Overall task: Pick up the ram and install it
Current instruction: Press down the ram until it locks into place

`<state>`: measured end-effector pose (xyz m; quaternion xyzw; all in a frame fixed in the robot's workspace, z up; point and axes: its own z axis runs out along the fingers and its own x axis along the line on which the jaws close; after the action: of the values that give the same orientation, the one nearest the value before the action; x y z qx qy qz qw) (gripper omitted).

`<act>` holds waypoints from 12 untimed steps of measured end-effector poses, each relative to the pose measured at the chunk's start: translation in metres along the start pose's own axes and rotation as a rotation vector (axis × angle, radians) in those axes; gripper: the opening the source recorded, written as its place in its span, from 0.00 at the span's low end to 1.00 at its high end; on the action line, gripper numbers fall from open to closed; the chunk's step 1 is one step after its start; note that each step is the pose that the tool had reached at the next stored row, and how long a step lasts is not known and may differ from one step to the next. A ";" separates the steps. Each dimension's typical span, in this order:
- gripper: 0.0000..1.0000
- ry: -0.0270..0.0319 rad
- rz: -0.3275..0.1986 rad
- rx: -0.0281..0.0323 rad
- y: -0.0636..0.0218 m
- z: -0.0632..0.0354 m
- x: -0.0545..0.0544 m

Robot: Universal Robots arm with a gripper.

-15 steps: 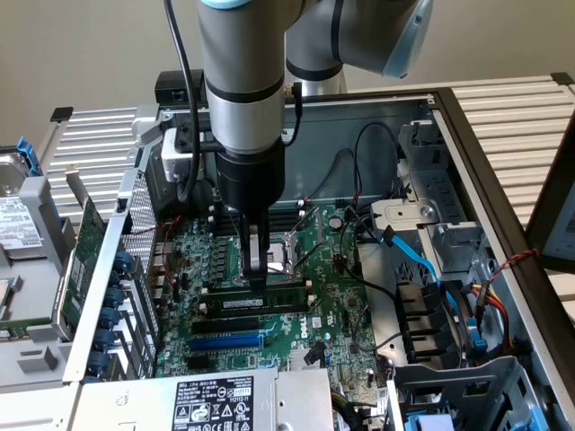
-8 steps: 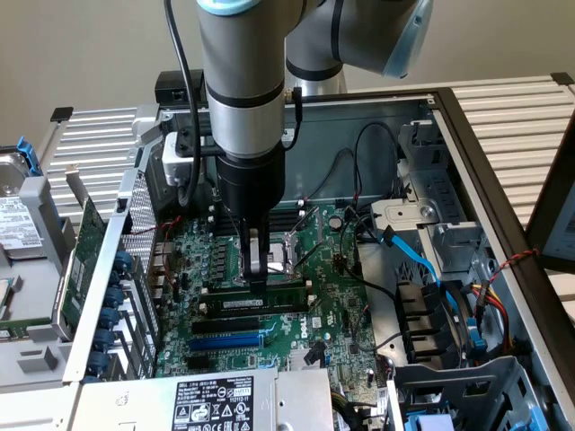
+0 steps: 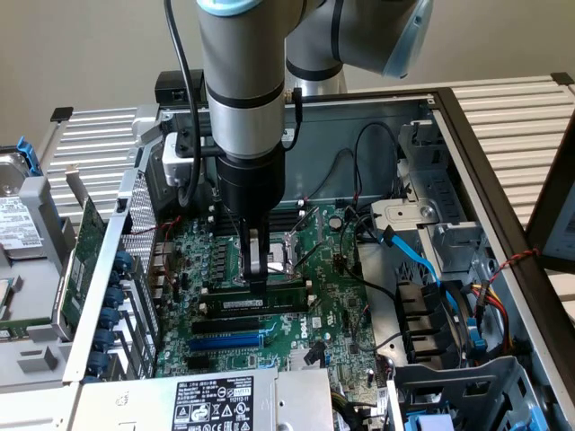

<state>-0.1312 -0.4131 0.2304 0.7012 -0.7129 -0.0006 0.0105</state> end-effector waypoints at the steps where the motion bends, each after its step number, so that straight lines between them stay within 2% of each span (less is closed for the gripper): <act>1: 0.11 0.0001 0.000 0.0000 0.0000 0.0000 0.000; 12: 0.11 -0.0007 0.000 0.0000 -0.0001 0.0032 0.000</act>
<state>-0.1312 -0.4132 0.2273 0.7013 -0.7128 -0.0008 0.0103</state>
